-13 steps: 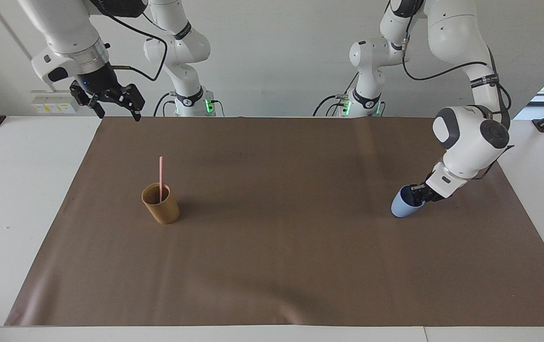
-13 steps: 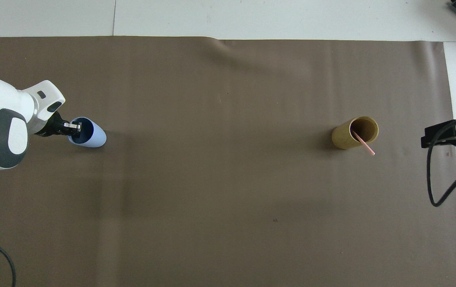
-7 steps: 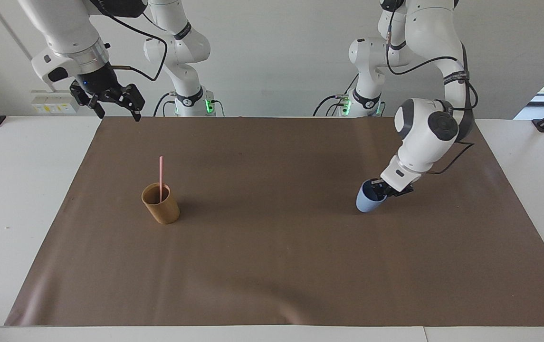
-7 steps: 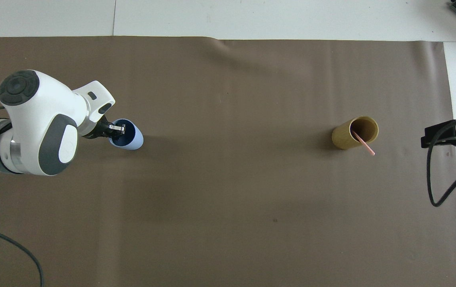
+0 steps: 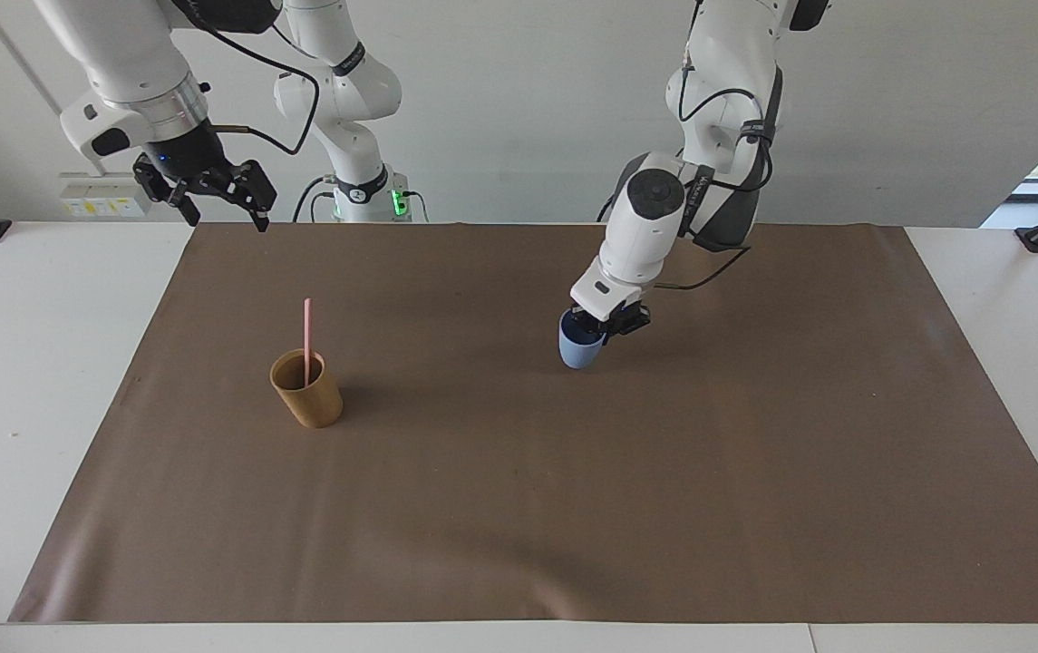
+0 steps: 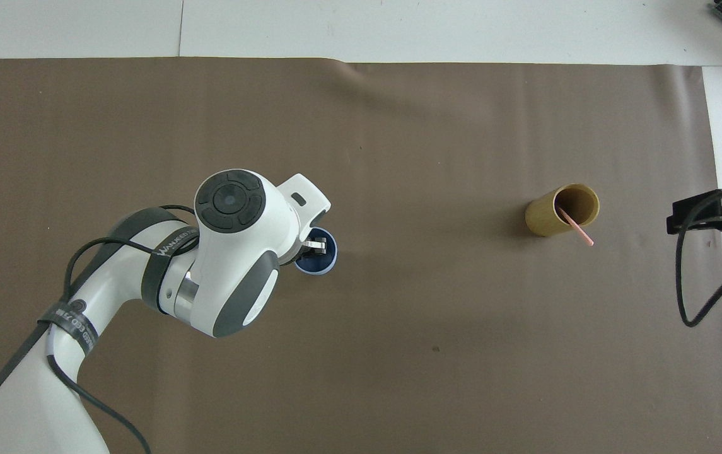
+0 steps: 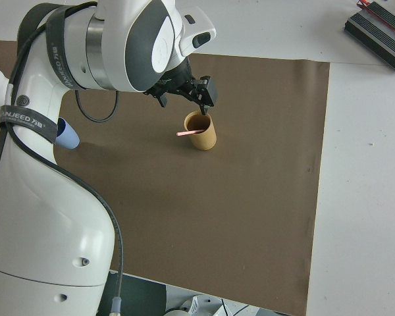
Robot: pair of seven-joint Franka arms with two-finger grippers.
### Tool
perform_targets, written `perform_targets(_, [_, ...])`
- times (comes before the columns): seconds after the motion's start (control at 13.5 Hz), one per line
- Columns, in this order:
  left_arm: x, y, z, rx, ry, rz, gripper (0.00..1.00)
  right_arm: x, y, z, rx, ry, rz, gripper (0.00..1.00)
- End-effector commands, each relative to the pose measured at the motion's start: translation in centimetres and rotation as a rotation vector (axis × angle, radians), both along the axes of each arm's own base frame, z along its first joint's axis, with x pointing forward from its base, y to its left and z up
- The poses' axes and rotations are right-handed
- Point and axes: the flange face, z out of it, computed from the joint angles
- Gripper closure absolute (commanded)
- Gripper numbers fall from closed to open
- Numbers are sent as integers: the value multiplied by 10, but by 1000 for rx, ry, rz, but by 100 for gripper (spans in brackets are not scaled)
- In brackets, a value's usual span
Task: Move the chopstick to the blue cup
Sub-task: 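Slide the blue cup toward the table center with the left gripper, release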
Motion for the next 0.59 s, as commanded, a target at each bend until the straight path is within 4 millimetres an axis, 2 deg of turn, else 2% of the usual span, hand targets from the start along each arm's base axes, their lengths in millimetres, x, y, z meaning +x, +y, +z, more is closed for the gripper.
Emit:
perform_targets(0.0, [-22, -25, -6, 7, 0, 15, 100, -4, -1, 1, 5, -11, -1, 0])
perform_targets(0.22, [-30, -41, -18, -5, -13, -4, 100, -4, -1, 1, 5, -11, -1, 0])
perform_targets(0.3, [-36, -47, -27, -3, -10, -20, 89, -4, -1, 1, 5, -11, -1, 0])
perform_targets(0.37, [-39, -50, -31, -8, -17, -22, 76, -4, -1, 1, 5, -11, -1, 0])
perform_targets(0.45, [-37, -49, -30, -9, -18, -19, 49, -4, -2, 1, 5, -11, -3, 0])
perform_targets(0.52, [-34, -49, -27, -12, -23, -17, 16, -4, -1, 1, 5, -11, -1, 0])
